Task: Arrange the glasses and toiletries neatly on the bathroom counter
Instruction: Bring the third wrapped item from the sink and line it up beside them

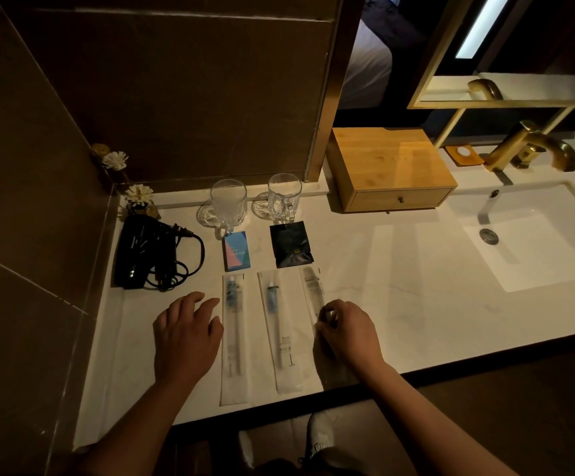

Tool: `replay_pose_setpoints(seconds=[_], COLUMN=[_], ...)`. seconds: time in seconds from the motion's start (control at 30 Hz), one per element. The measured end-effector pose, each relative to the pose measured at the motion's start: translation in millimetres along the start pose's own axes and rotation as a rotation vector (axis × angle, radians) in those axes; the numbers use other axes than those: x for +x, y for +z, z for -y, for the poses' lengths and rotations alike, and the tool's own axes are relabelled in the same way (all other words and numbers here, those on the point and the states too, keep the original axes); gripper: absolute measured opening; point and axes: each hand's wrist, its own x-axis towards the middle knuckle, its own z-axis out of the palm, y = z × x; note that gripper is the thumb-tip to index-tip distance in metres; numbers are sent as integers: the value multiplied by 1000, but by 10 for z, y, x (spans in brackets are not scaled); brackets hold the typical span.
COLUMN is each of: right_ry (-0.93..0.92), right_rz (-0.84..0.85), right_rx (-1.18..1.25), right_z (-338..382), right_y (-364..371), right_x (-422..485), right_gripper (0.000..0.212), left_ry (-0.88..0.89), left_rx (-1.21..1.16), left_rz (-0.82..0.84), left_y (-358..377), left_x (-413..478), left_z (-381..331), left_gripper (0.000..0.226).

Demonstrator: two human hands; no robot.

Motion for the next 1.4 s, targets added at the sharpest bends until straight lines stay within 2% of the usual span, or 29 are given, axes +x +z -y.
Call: replay_pose_setpoints(seconds=[0.27,0.47,0.8,0.97,1.13,1.3,1.4], right_ry=[8,43,93,68,-112,-428,-583], right_rz=[-6,-78,-67,-57,71,208,369], right_rx=[17,97,252,267,187,110,73], right_z=[-10,-57,-103,-125,-184,-298,-302], right_y=[7,-28,-115,-165,-287,-458,-573], right_x=[-4,-69,-183,-236,-184,99,269], right_gripper=[23,32,27,28,26,17,16], left_ry=[-7,4,4,-42,-183,-381,-566], left_rx=[-3,-11,-29,-148,-393,-397,-429], left_rz=[-2,-26,-14,13,4,-154,-244], left_y=[0,-2,-18,-27,-124,-187,-214], left_x=[-1,-7,-18,-22,-251,-613,-834], left_z=[-8,-9,-11,-8,-135,-507,-880], left_gripper=[41,42,41,32,32,35,35])
